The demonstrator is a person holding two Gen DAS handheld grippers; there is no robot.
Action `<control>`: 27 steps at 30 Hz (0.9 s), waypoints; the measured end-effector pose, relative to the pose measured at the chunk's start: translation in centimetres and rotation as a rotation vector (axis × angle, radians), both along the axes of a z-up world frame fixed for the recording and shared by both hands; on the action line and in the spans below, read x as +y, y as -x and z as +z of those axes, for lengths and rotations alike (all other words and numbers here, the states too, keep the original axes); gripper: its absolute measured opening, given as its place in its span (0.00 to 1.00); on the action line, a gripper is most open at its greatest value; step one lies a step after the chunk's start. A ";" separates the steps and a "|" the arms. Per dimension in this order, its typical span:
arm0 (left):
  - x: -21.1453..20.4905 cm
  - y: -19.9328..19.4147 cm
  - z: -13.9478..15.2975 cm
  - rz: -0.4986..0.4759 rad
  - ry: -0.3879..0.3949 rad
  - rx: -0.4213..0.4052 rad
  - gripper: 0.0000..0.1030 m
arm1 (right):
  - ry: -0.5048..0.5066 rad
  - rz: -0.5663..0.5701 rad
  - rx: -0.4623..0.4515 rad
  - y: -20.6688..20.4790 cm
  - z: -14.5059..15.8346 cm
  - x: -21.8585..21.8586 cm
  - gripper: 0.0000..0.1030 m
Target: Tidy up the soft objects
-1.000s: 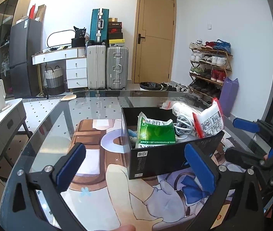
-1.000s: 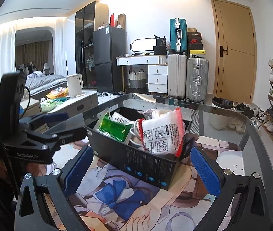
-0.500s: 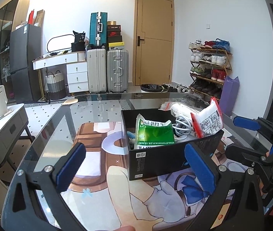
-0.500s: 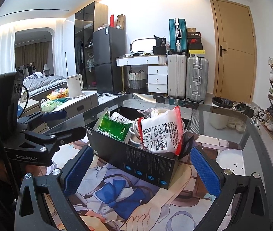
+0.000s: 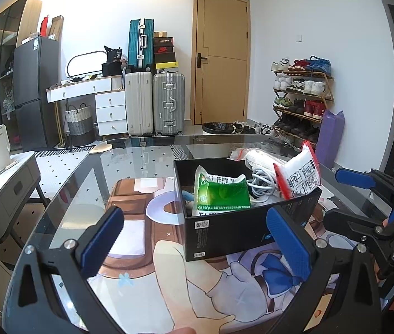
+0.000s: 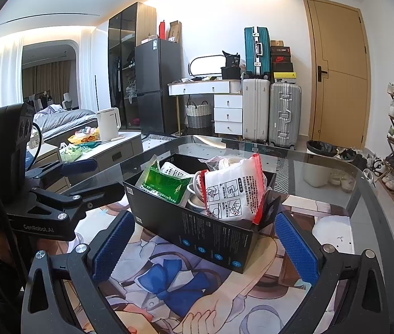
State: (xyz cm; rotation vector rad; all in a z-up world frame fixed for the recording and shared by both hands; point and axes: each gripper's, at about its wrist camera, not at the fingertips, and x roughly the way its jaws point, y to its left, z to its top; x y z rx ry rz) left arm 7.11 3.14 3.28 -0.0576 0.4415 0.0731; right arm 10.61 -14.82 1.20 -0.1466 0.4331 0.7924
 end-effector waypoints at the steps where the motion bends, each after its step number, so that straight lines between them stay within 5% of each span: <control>1: 0.0 0.0 0.0 0.000 0.000 0.000 1.00 | -0.001 0.001 0.000 0.0 0.0 0.0 0.99; 27: 0.0 0.1 0.0 0.001 0.003 0.002 1.00 | 0.005 -0.007 0.004 0.1 -0.3 0.1 0.99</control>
